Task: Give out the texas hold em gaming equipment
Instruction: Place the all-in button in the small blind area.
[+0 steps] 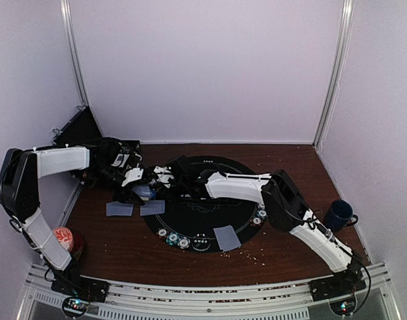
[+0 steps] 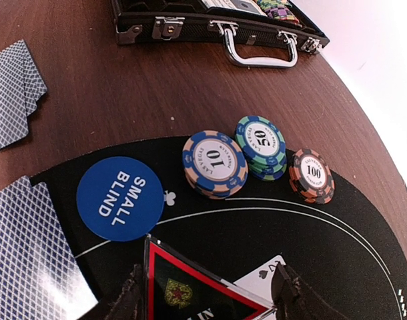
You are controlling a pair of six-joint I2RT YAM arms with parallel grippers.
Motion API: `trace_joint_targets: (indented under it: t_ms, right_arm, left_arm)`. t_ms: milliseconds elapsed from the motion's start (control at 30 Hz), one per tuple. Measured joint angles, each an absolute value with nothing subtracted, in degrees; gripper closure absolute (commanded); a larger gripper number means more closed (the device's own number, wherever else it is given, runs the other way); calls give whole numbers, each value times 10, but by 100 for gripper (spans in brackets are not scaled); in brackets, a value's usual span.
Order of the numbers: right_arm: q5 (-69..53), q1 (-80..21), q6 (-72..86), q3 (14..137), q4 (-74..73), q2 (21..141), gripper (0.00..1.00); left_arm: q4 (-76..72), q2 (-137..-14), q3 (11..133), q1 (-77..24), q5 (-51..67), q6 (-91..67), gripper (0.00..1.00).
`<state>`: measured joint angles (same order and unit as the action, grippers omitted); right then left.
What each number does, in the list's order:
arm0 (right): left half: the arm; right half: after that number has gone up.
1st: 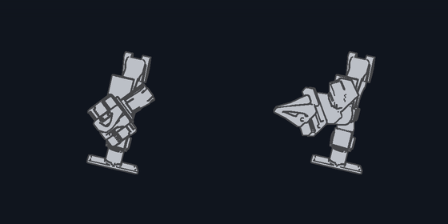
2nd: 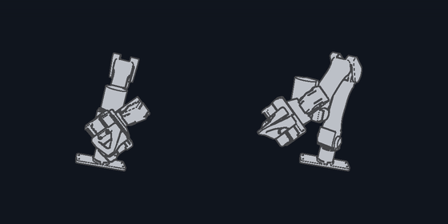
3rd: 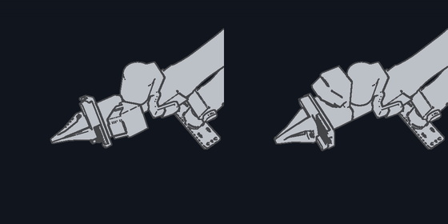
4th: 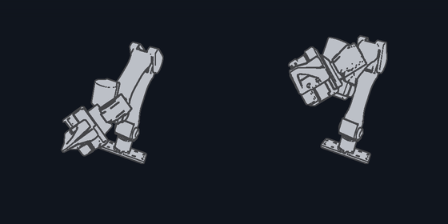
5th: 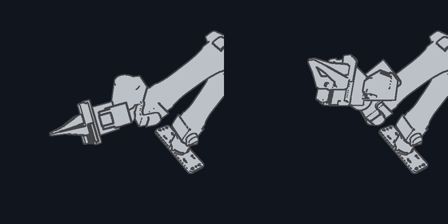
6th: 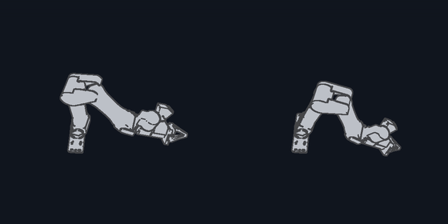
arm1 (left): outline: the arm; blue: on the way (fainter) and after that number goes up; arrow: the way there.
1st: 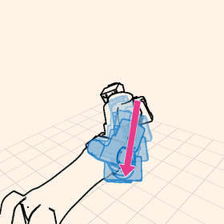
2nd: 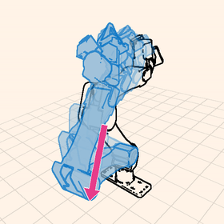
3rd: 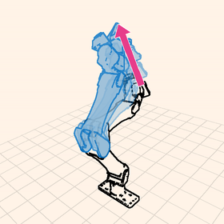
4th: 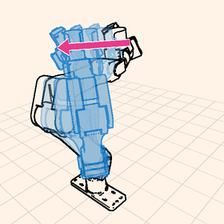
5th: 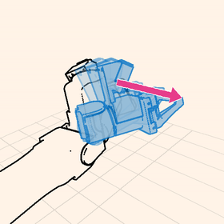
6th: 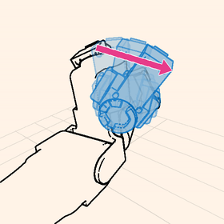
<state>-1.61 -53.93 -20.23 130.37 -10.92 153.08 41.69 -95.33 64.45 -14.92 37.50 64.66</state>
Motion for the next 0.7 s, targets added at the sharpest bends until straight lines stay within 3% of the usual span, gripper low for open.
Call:
trace_joint_targets:
  t_ms: [700]
  right_arm:
    - [-17,-549,-227,1303,-119,1531,38]
  left_arm:
    - [417,-960,651,-149,375,646,58]
